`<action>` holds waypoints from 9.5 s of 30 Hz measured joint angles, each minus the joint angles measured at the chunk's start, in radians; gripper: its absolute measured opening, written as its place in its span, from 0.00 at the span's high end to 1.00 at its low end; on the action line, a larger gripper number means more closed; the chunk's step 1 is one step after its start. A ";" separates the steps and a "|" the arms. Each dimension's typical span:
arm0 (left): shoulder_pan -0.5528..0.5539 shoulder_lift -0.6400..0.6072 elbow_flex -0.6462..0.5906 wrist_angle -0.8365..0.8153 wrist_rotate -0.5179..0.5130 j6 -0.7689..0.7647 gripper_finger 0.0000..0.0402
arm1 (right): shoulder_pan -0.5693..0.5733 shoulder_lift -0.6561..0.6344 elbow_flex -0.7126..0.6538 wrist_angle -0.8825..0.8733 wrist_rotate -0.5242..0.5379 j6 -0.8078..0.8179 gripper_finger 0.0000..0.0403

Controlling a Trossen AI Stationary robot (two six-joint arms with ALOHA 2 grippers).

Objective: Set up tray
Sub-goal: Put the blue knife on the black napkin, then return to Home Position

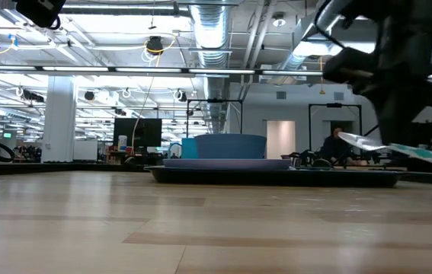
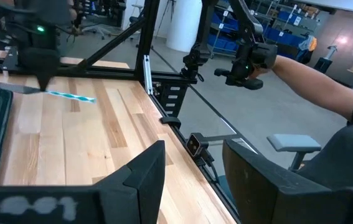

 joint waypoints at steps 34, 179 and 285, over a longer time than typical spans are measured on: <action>-0.132 0.000 0.000 -0.057 -0.109 0.092 0.63 | -1.095 0.055 0.000 0.056 -0.352 -1.048 1.00; -0.132 0.000 0.000 -0.069 -0.117 0.126 0.63 | -0.996 0.242 0.171 -0.073 -0.131 -0.910 0.98; -0.132 0.000 0.000 -0.076 -0.113 0.106 0.63 | -0.945 0.321 0.242 -0.118 -0.071 -0.952 0.78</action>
